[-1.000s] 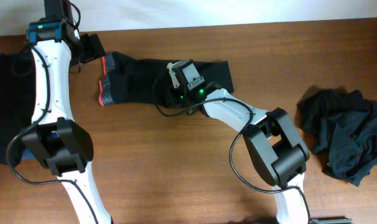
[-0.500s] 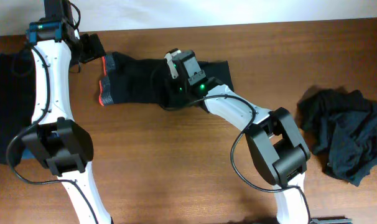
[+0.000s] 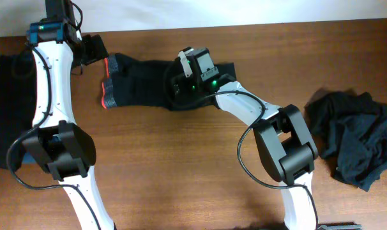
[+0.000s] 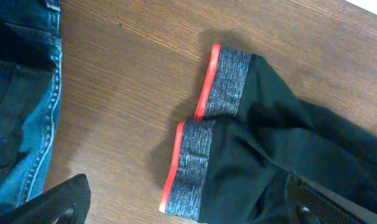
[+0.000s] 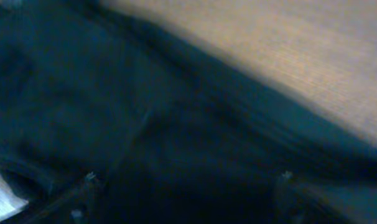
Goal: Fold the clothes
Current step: 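Press the folded leggings down with the right gripper at the middle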
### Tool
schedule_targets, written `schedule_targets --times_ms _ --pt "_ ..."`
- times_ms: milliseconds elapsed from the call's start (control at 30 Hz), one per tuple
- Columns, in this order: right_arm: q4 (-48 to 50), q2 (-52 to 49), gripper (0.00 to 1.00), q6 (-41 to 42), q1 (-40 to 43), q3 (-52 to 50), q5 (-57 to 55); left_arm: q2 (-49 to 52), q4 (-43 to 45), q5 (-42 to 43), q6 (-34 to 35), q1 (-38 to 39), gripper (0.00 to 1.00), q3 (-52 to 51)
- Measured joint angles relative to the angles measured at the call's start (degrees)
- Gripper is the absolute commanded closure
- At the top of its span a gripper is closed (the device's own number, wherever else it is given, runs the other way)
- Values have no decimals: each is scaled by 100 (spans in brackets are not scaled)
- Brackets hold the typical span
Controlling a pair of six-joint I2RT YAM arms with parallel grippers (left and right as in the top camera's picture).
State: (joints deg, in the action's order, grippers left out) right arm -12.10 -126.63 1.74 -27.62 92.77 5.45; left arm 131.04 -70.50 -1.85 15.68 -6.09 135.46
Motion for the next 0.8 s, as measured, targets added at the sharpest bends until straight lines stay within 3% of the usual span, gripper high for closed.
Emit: schedule_targets --times_ms 333,433,533,567,800 --pt "-918 0 7 -48 -214 553 389 0 2 0 2 0 1 0" --pt "-1027 -13 19 -46 -328 553 413 0 2 0 0 0 1 0" --pt "-1056 -83 48 -59 -345 553 409 0 2 0 2 0 1 0" --pt "-1071 -127 52 -74 -345 553 367 0 2 0 0 0 1 0" --pt "-1161 -201 55 -70 -345 553 66 0 2 0 2 0 1 0"
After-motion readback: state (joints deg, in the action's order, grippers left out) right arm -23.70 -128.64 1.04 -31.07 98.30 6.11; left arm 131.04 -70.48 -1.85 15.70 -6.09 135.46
